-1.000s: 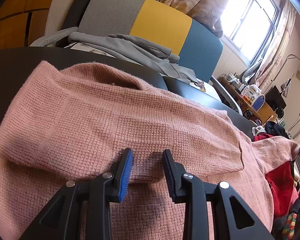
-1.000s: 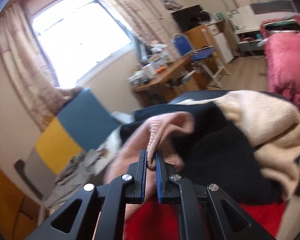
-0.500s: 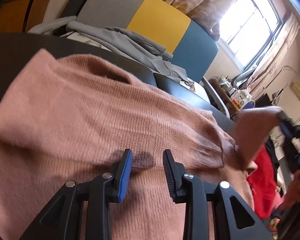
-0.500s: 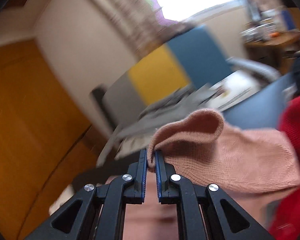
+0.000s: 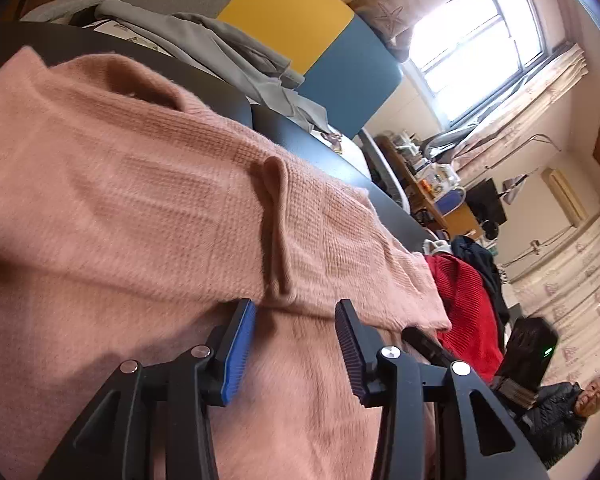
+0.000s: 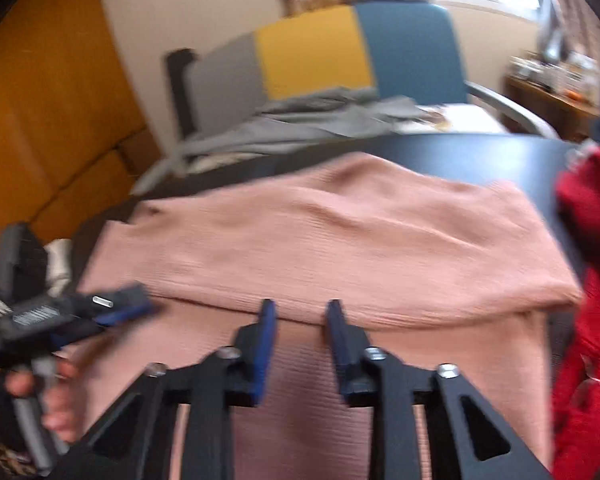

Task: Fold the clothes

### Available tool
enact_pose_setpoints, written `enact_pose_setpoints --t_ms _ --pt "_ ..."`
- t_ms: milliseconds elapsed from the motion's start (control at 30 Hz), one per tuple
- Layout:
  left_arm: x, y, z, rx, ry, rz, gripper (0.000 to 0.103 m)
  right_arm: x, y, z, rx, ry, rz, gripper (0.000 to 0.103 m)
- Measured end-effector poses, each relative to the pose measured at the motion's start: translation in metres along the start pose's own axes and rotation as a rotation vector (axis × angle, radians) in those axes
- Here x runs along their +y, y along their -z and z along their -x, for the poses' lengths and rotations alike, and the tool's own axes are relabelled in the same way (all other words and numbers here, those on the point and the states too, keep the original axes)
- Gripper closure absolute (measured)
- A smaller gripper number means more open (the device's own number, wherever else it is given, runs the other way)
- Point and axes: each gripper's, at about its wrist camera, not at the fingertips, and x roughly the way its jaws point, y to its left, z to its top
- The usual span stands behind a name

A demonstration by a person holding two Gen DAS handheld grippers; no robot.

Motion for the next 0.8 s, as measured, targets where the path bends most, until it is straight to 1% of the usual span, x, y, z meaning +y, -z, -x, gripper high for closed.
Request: enact_pose_setpoints --t_ms 33,67,100,233,300,333,367,400,500,533,600,700,800 --pt "-0.003 -0.003 -0.004 0.004 -0.01 -0.004 0.061 -0.011 0.004 -0.003 0.009 -0.006 -0.042 0.08" --pt "-0.007 -0.006 -0.009 0.011 -0.03 -0.013 0.06 -0.019 0.006 -0.003 0.005 -0.022 -0.082 0.084" --pt "-0.01 -0.007 -0.013 0.014 -0.043 -0.014 0.06 -0.026 0.005 -0.002 -0.007 -0.038 -0.121 0.086" --pt "-0.016 -0.012 -0.026 0.038 -0.062 0.03 0.061 -0.027 0.006 -0.004 -0.021 -0.04 -0.128 0.084" --pt "-0.021 -0.014 -0.031 0.051 -0.086 0.05 0.064 -0.026 0.007 -0.003 -0.03 -0.044 -0.128 0.084" --pt "-0.025 -0.015 -0.033 0.055 -0.093 0.05 0.071 -0.028 0.008 -0.001 -0.04 -0.052 -0.133 0.084" --pt "-0.027 -0.015 -0.032 0.059 -0.096 0.046 0.091 -0.03 0.009 0.002 -0.052 -0.063 -0.143 0.084" --pt "-0.029 -0.015 -0.031 0.062 -0.096 0.043 0.098 -0.034 0.01 0.005 -0.07 -0.081 -0.164 0.083" --pt "-0.039 -0.023 -0.02 0.042 -0.049 0.035 0.097 -0.05 0.013 0.016 -0.125 -0.145 -0.246 0.081" --pt "-0.042 -0.027 -0.014 0.03 -0.021 0.038 0.097 -0.053 0.013 0.017 -0.125 -0.158 -0.272 0.081" --pt "-0.049 -0.039 0.0 0.002 0.041 0.033 0.098 -0.056 0.016 0.021 -0.094 -0.177 -0.296 0.081" --pt "-0.053 -0.057 0.019 -0.045 0.086 0.009 0.098 -0.052 0.02 0.025 -0.055 -0.153 -0.264 0.081" --pt "-0.048 -0.072 0.035 -0.095 0.074 -0.011 0.098 -0.05 0.02 0.028 -0.028 -0.118 -0.23 0.081"
